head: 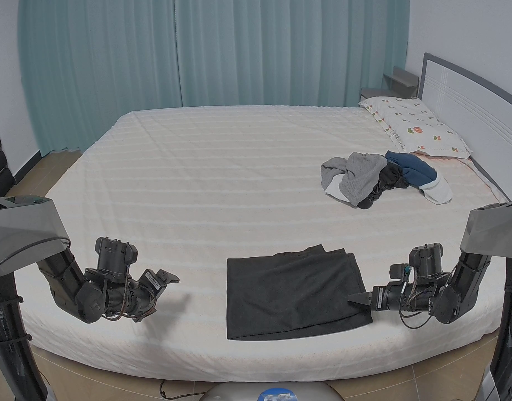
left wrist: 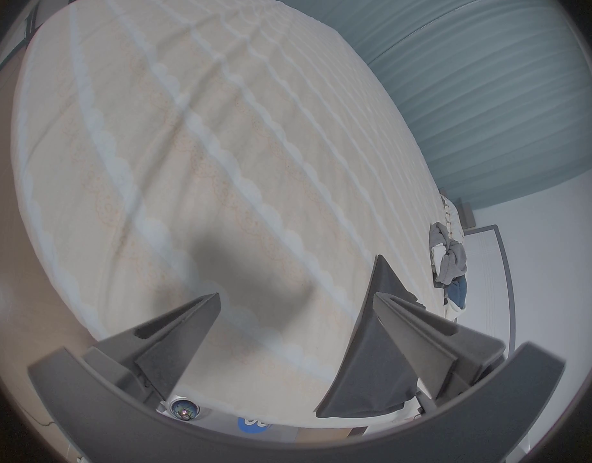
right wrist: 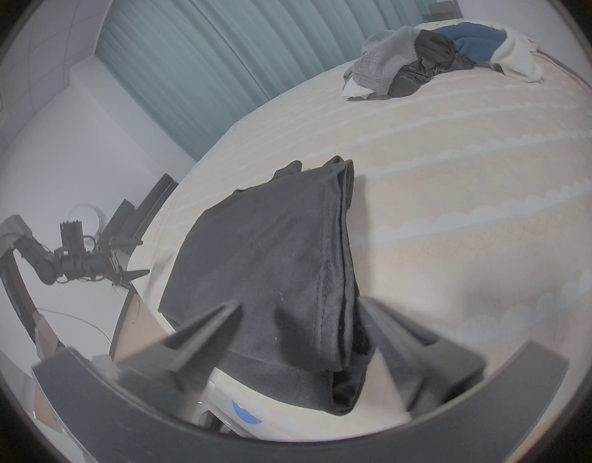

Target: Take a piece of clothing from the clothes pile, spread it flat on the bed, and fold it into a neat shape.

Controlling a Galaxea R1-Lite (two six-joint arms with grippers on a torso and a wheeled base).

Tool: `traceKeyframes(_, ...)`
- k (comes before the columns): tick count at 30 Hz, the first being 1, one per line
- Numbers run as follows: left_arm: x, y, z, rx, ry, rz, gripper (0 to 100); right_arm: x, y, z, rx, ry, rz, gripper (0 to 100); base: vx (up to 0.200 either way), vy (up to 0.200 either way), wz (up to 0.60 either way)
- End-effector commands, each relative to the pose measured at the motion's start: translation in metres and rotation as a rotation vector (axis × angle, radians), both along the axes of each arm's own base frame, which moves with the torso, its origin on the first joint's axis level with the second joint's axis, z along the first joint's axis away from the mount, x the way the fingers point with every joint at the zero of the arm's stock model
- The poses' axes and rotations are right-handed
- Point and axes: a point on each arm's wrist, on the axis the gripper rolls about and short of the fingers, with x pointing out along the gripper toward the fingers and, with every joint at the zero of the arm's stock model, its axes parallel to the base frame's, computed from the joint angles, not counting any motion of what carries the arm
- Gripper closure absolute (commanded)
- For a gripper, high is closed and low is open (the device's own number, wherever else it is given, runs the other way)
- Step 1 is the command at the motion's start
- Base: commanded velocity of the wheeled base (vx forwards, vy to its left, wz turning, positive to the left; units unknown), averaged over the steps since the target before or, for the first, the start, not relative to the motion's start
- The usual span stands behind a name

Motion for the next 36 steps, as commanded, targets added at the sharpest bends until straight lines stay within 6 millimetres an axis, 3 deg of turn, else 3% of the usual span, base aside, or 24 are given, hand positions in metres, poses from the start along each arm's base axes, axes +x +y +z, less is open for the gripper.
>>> traceKeyframes(1, 0.0, 0.0, 0.0, 0.0, 0.001, 0.0, 0, -0.004, -0.002, -0.003, -0.018, 0.014, 0.009, 100, 0.0, 0.0, 0.0)
traceKeyframes(19, 0.0, 0.0, 0.0, 0.0, 0.001, 0.0, 0, -0.014, -0.009, 0.003, -0.083, 0.011, 0.044, 100, 0.0, 0.0, 0.0)
traceKeyframes(20, 0.0, 0.0, 0.0, 0.0, 0.001, 0.0, 0, -0.014, -0.009, 0.002, -0.089, 0.014, 0.047, 0, 0.0, 0.0, 0.0)
traceKeyframes(30, 0.001, 0.001, 0.001, -0.006, -0.003, 0.006, 0, -0.01, -0.013, 0.009, -0.094, -0.012, 0.033, 0, 0.0, 0.0, 0.0)
traceKeyframes(36, 0.001, 0.0, 0.002, -0.007, -0.005, 0.007, 0, 0.017, -0.022, 0.023, 0.028, -0.034, -0.106, 0, 0.0, -0.033, 0.0)
